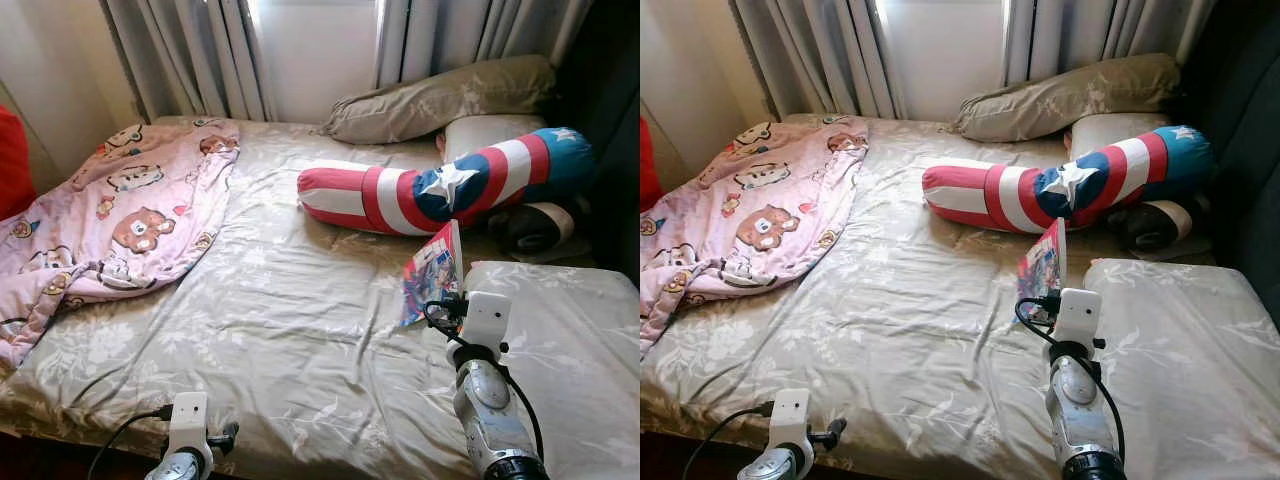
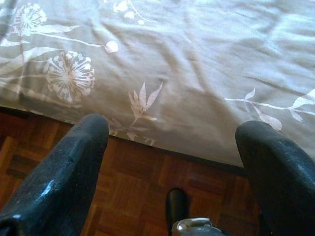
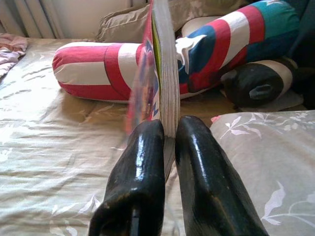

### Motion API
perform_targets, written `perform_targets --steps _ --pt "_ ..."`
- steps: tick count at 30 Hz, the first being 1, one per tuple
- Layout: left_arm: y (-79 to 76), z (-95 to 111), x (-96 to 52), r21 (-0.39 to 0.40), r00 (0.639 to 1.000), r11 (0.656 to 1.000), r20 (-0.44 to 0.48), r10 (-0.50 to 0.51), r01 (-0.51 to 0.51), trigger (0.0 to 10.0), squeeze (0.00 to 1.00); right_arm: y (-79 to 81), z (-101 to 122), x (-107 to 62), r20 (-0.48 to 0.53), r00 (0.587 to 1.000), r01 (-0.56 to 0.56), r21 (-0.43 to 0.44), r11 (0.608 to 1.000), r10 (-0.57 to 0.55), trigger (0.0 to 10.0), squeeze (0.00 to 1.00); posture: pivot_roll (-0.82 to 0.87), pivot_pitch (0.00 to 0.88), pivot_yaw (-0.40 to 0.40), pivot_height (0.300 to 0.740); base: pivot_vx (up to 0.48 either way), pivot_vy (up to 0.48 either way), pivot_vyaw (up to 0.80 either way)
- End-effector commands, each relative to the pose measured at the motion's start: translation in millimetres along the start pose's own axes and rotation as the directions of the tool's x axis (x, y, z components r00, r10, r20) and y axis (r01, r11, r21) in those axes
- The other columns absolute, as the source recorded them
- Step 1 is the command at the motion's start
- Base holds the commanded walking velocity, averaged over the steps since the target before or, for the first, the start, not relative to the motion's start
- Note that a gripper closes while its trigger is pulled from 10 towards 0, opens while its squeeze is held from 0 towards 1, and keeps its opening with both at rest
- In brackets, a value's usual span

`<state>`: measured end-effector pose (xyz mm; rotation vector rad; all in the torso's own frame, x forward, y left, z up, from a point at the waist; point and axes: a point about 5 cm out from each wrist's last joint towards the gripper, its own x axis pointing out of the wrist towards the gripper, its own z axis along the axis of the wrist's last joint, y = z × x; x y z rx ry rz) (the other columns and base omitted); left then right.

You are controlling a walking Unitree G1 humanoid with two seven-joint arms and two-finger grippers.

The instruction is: Clean up the room

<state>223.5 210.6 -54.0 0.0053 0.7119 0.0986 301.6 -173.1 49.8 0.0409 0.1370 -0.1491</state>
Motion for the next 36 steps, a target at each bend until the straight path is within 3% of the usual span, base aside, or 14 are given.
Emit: perform_targets --steps 1,4,6,7,9,10,12,20,28,36 --pt "2.1 10.1 1.7 -0.005 0.999 1.0 0.049 0.007 -0.006 10.0 0.0 2.9 7.7 2.0 0.03 0.999 -0.022 -0.002 1.0 0.022 10.0 0.0 0.0 0.0 0.022 0.74 0.0 0.0 0.0" --pt "3.1 36.0 4.7 -0.028 0.984 1.0 0.178 0.011 -0.006 10.0 0.0 6.3 2.2 0.2 -0.001 0.998 -0.066 -0.011 0.998 0.066 10.0 0.0 0.0 0.0 0.023 0.74 0.0 0.0 0.0" --pt "1.1 66.3 4.7 0.04 0.944 0.999 0.329 -0.01 -0.004 10.0 0.0 7.7 -2.3 -1.8 -0.028 0.996 -0.089 -0.018 0.996 0.088 10.0 0.0 0.0 0.0 0.02 0.74 0.0 0.0 0.0" --pt "1.1 66.3 4.7 0.04 0.944 0.999 0.329 -0.01 -0.004 10.0 0.0 7.7 -2.3 -1.8 -0.028 0.996 -0.089 -0.018 0.996 0.088 10.0 0.0 0.0 0.0 0.02 0.74 0.0 0.0 0.0" --pt "-5.0 93.6 1.7 0.057 0.885 0.998 0.463 -0.044 0.02 10.0 0.0 9.2 -5.7 -3.5 -0.044 0.993 -0.114 -0.02 0.993 0.113 10.0 0.0 0.01 0.0 0.016 0.74 0.0 0.0 0.0" --pt "-5.0 93.6 1.7 0.057 0.885 0.998 0.463 -0.044 0.02 10.0 0.0 9.2 -5.7 -3.5 -0.044 0.993 -0.114 -0.02 0.993 0.113 10.0 0.0 0.01 0.0 0.016 0.74 0.0 0.0 0.0" --pt "-3.8 109.6 -2.9 0.046 0.836 0.999 0.548 -0.04 0.017 10.0 0.0 12.6 -7.0 -4.6 -0.057 0.988 -0.146 -0.02 0.989 0.144 10.0 0.0 0.01 0.0 0.014 0.74 0.0 0.0 0.0" --pt "-2.0 111.3 -10.1 0.053 0.796 0.999 0.604 -0.043 0.013 10.0 0.0 16.5 -4.1 -5.5 -0.063 0.975 -0.216 -0.042 0.976 0.213 10.0 0.0 0.0 0.0 0.008 0.74 0.0 0.0 0.0" --pt "-10.9 119.4 -12.9 0.056 0.772 0.998 0.632 -0.068 0.041 10.0 0.0 11.8 -5.2 -4.4 -0.082 0.981 -0.177 -0.043 0.983 0.173 10.0 0.0 0.0 0.0 0.009 0.74 0.0 0.0 0.0" --pt "-13.3 123.4 -13.5 0.062 0.767 0.997 0.637 -0.081 0.054 10.0 0.0 16.1 -5.3 -5.0 -0.085 0.979 -0.187 -0.041 0.982 0.183 10.0 0.0 0.01 0.0 0.01 0.681 0.0 0.0 0.0"
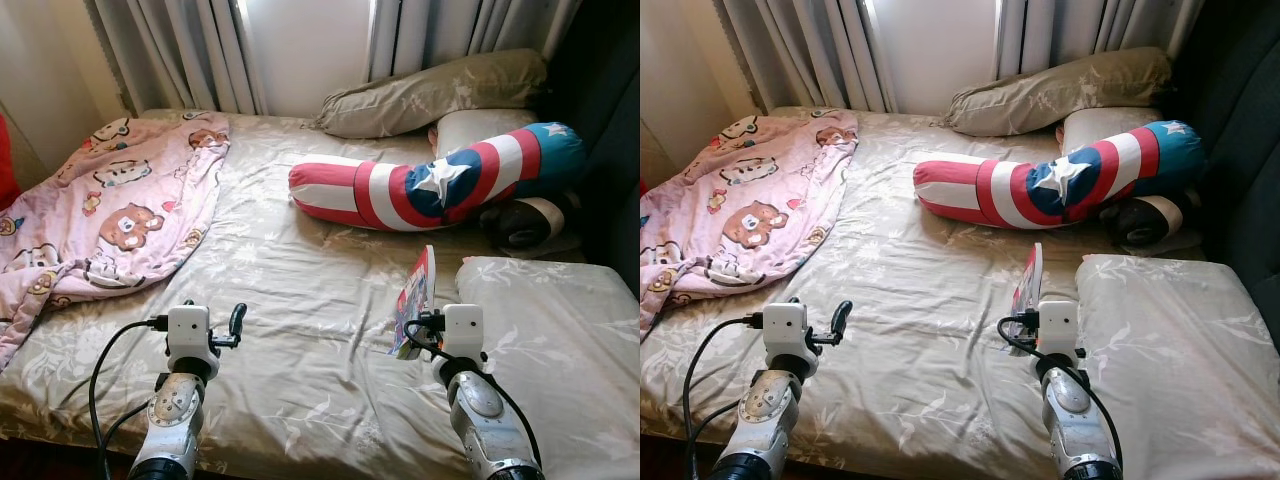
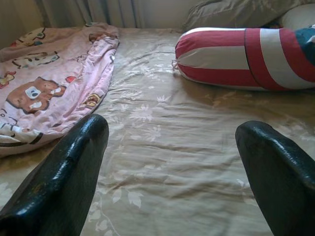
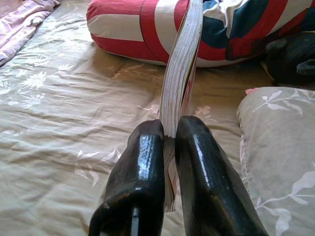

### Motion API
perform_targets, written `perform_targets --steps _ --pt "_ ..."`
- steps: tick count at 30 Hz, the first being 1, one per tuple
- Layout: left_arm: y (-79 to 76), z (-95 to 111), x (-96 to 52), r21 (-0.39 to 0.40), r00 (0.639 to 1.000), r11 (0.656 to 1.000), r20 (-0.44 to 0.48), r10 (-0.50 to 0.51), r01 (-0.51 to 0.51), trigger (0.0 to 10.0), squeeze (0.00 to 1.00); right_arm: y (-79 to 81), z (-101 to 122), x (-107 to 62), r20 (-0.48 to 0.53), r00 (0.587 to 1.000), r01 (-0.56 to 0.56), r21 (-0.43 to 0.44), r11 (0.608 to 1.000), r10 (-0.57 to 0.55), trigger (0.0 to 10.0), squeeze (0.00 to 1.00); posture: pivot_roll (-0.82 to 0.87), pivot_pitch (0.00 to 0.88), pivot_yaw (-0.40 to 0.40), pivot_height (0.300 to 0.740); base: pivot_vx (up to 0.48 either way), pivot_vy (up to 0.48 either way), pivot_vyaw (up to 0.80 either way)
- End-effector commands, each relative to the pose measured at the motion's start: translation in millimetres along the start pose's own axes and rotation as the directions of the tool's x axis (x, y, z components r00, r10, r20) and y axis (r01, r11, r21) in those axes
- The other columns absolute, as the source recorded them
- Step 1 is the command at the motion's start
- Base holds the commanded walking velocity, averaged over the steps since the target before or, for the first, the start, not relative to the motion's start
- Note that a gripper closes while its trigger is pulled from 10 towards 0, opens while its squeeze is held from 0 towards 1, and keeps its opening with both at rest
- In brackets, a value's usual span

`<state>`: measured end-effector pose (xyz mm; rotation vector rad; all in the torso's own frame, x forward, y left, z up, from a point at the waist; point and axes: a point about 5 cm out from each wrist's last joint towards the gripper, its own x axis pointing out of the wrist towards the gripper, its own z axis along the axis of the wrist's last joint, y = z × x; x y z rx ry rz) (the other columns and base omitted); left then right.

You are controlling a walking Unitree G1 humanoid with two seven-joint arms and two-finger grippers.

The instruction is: Clean up the room

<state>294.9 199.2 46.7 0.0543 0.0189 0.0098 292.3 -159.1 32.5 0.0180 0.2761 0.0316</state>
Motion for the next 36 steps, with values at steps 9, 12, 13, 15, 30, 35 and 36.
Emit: perform_targets --steps 9,12,13,15,30,35,36 --pt "0.8 2.9 0.9 -0.003 1.0 1.0 0.003 -0.006 0.006 10.0 0.0 3.2 14.8 1.7 0.07 0.998 -0.005 -0.009 1.0 0.005 10.0 0.0 0.01 0.0 0.01 0.666 0.0 0.0 0.0" --pt "0.8 3.3 1.2 -0.003 1.0 1.0 0.003 -0.006 0.006 10.0 0.0 3.9 14.4 1.8 0.067 0.998 -0.011 -0.003 1.0 0.012 10.0 0.0 0.01 0.0 0.009 0.666 0.0 0.0 0.0" --pt "0.8 3.3 1.3 -0.003 1.0 1.0 0.003 -0.006 0.006 10.0 0.0 4.1 14.3 1.9 0.068 0.998 -0.014 -0.001 1.0 0.014 10.0 0.0 0.01 0.0 0.009 0.666 0.0 0.0 0.0" --pt "0.8 3.4 1.3 -0.002 1.0 1.0 0.003 -0.006 0.006 10.0 0.0 4.2 14.4 1.9 0.068 0.998 -0.015 0.001 1.0 0.015 10.0 0.0 0.01 0.0 0.008 0.666 0.0 0.0 0.0" --pt "-2.2 2.3 0.6 -0.006 1.0 1.0 -0.011 -0.028 0.028 10.0 0.0 8.0 14.9 2.8 0.072 0.997 -0.027 0.003 1.0 0.027 10.0 0.0 0.01 0.0 0.014 0.666 0.0 0.0 0.0" --pt "-2.9 2.6 1.0 -0.007 0.999 0.999 -0.012 -0.032 0.032 10.0 0.0 9.0 13.3 3.5 0.053 0.998 -0.027 -0.022 0.999 0.028 10.0 0.0 0.01 0.0 0.014 0.661 0.0 0.0 0.0" --pt "-2.8 2.7 1.1 -0.007 0.999 0.999 -0.012 -0.032 0.031 10.0 0.0 9.6 13.9 3.7 0.057 0.998 -0.033 -0.029 0.999 0.034 10.0 0.0 0.01 0.0 0.014 0.656 0.0 0.0 0.0"
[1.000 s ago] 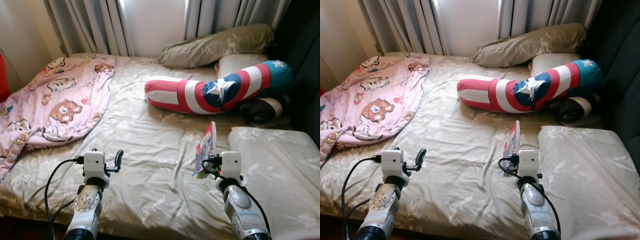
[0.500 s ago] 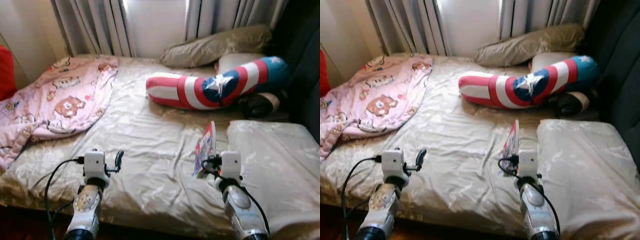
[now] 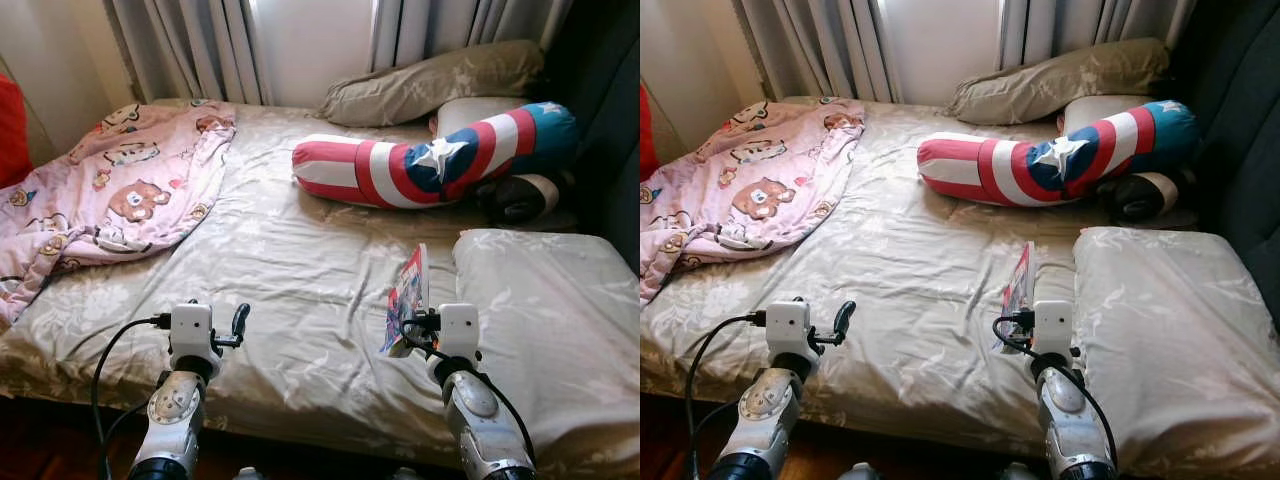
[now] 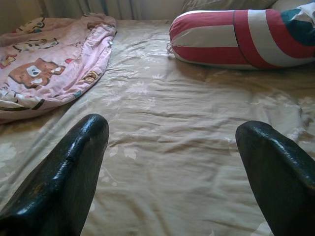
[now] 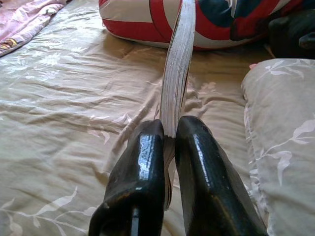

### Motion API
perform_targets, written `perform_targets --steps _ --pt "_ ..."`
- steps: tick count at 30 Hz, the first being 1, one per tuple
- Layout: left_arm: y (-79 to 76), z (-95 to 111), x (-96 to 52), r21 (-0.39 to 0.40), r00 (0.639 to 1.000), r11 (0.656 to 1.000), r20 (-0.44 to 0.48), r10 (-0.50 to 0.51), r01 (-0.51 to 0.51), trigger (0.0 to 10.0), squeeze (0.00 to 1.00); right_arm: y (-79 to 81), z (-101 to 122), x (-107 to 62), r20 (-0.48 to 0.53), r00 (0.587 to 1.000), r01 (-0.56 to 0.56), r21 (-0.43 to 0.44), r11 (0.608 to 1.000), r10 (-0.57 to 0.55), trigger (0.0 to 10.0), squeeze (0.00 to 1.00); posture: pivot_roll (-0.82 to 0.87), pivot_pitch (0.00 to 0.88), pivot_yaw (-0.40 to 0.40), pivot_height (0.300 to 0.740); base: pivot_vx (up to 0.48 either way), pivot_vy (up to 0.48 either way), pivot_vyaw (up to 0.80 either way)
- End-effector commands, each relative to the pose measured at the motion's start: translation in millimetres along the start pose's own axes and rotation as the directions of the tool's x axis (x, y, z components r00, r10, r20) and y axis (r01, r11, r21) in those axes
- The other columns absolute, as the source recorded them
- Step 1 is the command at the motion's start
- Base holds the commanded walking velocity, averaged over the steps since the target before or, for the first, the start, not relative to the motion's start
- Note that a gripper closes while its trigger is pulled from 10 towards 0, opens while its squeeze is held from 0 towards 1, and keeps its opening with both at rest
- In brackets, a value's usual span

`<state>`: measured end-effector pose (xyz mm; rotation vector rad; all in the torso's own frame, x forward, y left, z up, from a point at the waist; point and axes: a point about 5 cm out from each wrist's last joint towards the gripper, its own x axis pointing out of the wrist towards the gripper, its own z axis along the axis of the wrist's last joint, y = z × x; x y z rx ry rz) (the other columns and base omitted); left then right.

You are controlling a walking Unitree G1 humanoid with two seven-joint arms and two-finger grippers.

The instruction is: Clean up the room

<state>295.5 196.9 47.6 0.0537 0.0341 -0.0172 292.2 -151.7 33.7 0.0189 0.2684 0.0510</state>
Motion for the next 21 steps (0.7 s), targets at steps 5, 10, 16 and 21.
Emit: perform_targets --steps 5,10,16,21 --pt "0.1 3.1 1.6 -0.007 1.0 1.0 0.005 -0.003 0.003 10.0 0.0 3.7 14.8 3.9 0.064 0.998 -0.02 -0.058 0.998 0.024 10.0 0.0 0.01 0.0 0.014 0.646 0.0 0.0 0.0" --pt "-0.2 4.6 2.5 -0.009 1.0 1.0 0.011 -0.004 0.004 10.0 0.0 7.4 16.0 3.5 0.077 0.996 -0.04 -0.052 0.998 0.044 10.0 0.0 0.01 0.0 0.014 0.646 0.0 0.0 0.0" --pt "-1.4 5.4 3.3 -0.015 1.0 1.0 0.011 -0.015 0.015 10.0 0.0 9.3 19.9 1.9 0.108 0.991 -0.071 -0.061 0.996 0.077 10.0 0.0 0.01 0.0 0.016 0.646 0.0 0.0 0.0" --pt "-2.0 6.3 4.0 -0.014 1.0 1.0 0.012 -0.02 0.02 10.0 0.0 10.1 21.8 2.0 0.115 0.989 -0.081 -0.064 0.995 0.088 10.0 0.0 0.01 0.0 0.016 0.646 0.0 0.0 0.0"
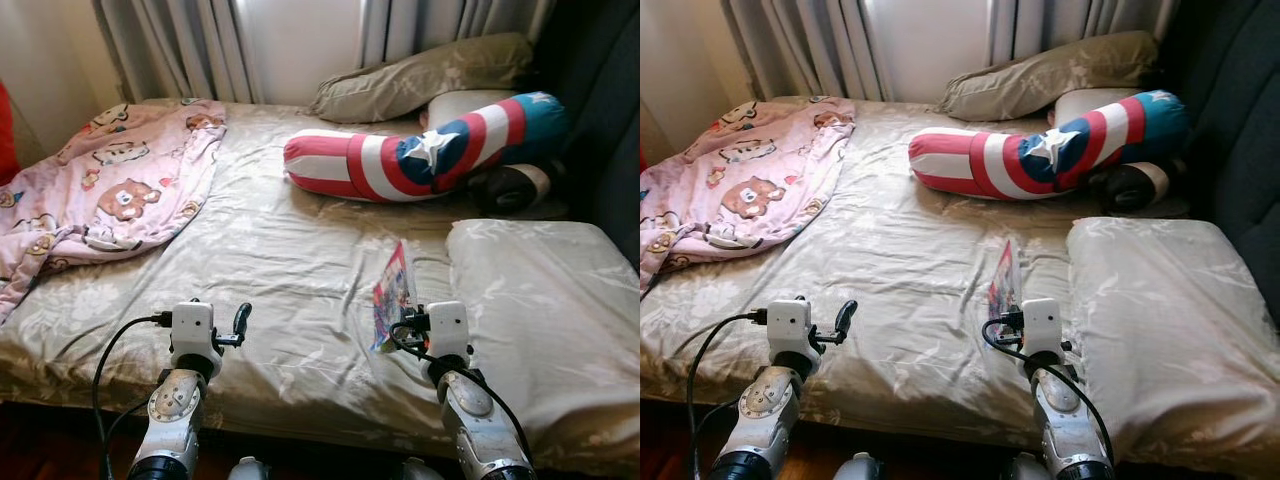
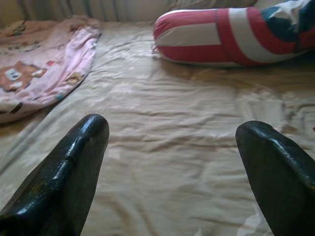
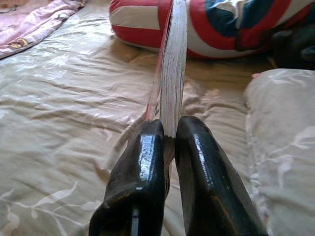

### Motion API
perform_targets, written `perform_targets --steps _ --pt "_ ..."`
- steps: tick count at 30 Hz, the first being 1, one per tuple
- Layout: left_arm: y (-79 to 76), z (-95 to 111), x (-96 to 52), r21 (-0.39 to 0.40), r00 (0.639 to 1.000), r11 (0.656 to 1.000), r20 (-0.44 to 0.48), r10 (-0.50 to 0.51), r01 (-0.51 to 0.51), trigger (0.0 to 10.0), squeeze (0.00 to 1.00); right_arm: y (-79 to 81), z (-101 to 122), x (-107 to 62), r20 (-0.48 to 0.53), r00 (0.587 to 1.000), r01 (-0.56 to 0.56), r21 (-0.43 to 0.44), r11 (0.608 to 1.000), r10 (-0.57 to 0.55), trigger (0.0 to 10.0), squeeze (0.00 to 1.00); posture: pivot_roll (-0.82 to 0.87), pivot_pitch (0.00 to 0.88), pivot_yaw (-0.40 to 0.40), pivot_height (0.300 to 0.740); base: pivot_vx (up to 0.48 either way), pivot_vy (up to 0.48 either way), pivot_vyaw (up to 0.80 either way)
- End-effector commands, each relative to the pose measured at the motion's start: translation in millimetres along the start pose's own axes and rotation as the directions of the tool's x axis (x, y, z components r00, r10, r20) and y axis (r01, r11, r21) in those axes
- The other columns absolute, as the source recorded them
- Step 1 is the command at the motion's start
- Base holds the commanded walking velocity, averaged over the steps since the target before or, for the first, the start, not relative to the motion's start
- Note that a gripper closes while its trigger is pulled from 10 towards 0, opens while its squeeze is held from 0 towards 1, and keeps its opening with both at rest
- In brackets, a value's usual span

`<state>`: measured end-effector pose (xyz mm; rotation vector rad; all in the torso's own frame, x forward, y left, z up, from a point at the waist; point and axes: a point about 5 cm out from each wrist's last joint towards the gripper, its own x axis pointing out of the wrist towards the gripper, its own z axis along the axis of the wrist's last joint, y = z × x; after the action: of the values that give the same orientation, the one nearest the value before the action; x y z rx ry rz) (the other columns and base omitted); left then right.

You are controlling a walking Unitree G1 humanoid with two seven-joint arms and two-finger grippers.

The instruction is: Clean up the room

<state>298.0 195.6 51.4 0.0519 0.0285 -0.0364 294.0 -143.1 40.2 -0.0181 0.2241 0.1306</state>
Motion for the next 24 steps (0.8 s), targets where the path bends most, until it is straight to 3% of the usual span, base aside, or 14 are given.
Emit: perform_targets --steps 1,17,24 --pt "-1.1 2.4 1.8 -0.013 1.0 1.0 0.007 -0.001 0.001 10.0 0.0 0.8 15.2 2.4 0.076 0.997 -0.012 -0.015 1.0 0.013 10.0 0.0 0.01 0.0 0.016 0.646 0.0 0.0 0.0" --pt "0.1 5.7 2.9 -0.014 1.0 1.0 0.017 -0.003 0.003 10.0 0.0 18.6 20.6 3.1 0.105 0.982 -0.16 0.003 0.987 0.159 10.0 0.0 0.02 0.0 0.017 0.646 0.2 0.0 0.0" --pt "1.4 6.4 3.2 -0.015 1.0 1.0 0.019 -0.001 0.001 10.0 0.0 20.2 21.9 4.0 0.108 0.979 -0.173 0.003 0.985 0.171 10.0 0.0 0.02 0.0 0.017 0.646 0.26 0.0 0.0"
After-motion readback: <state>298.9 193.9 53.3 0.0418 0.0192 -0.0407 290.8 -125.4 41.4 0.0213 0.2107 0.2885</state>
